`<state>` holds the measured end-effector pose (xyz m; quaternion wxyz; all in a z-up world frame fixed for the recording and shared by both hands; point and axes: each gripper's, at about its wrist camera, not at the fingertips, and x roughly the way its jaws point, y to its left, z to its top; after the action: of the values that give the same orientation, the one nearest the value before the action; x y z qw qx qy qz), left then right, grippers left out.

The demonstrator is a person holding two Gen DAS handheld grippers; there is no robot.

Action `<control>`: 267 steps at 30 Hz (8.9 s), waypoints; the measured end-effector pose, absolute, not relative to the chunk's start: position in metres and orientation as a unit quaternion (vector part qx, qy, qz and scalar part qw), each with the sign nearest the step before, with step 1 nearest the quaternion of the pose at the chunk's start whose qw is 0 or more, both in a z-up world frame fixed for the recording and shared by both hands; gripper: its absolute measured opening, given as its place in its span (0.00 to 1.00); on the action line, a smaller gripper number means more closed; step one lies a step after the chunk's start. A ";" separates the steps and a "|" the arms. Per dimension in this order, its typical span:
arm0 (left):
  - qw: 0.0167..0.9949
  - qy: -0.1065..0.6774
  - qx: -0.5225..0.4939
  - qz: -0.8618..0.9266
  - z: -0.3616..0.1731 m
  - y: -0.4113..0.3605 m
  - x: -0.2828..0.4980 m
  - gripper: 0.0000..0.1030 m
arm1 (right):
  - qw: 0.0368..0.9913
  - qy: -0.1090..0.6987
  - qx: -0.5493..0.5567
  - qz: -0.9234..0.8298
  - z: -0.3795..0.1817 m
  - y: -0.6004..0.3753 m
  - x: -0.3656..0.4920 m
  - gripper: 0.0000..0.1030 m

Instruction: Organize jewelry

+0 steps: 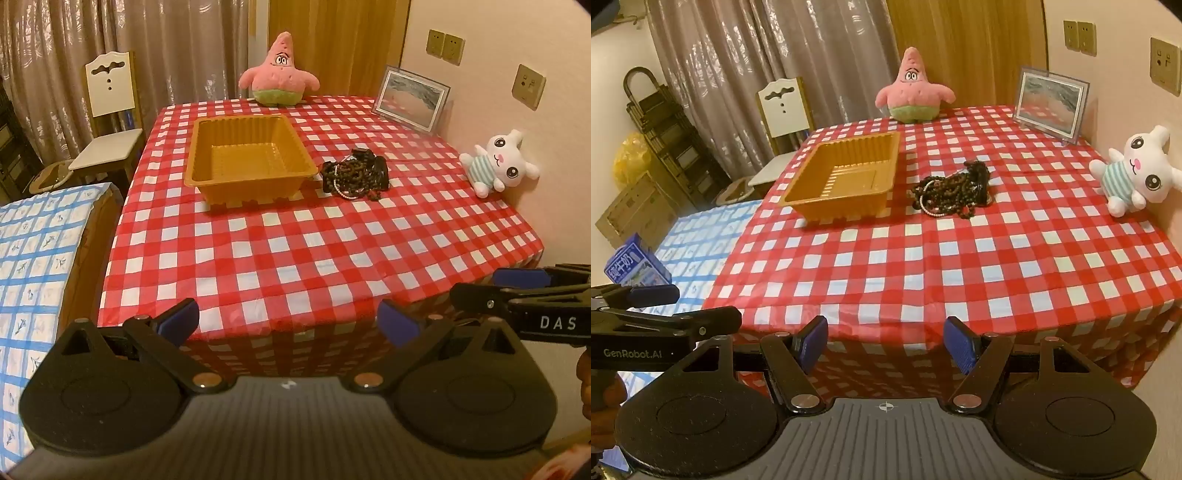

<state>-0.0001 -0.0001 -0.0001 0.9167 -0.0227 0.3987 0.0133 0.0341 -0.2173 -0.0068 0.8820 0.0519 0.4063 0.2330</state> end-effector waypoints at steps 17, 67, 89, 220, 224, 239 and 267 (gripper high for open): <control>0.917 0.399 -0.028 0.009 0.001 0.001 0.008 1.00 | 0.883 0.404 0.044 0.234 -0.008 -0.207 0.041 0.67; 0.917 0.397 -0.037 0.001 0.002 0.000 0.009 1.00 | 0.884 0.405 0.040 0.232 -0.009 -0.200 0.042 0.67; 0.917 0.397 -0.039 -0.001 0.003 -0.003 0.013 1.00 | 0.884 0.405 0.040 0.231 -0.010 -0.198 0.043 0.67; 0.925 0.254 -0.015 0.284 -0.114 0.066 0.274 0.17 | 0.868 0.362 0.133 0.313 -0.069 -0.235 0.383 0.13; 0.925 0.254 -0.012 0.284 -0.113 0.065 0.274 0.17 | 0.842 0.372 0.184 0.346 -0.066 -0.225 0.388 0.13; 0.926 0.258 -0.002 0.277 -0.112 0.063 0.276 0.16 | 0.790 0.443 0.156 0.394 -0.120 -0.132 0.397 0.13; 0.918 0.260 -0.003 0.299 -0.107 0.107 0.247 0.16 | 0.855 0.393 0.026 0.338 -0.112 -0.189 0.377 0.31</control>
<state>0.2468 0.1066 -0.1068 0.9182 -0.0031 0.2599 0.2988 0.3769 -0.1895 -0.1124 0.8549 0.0262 0.3927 0.3380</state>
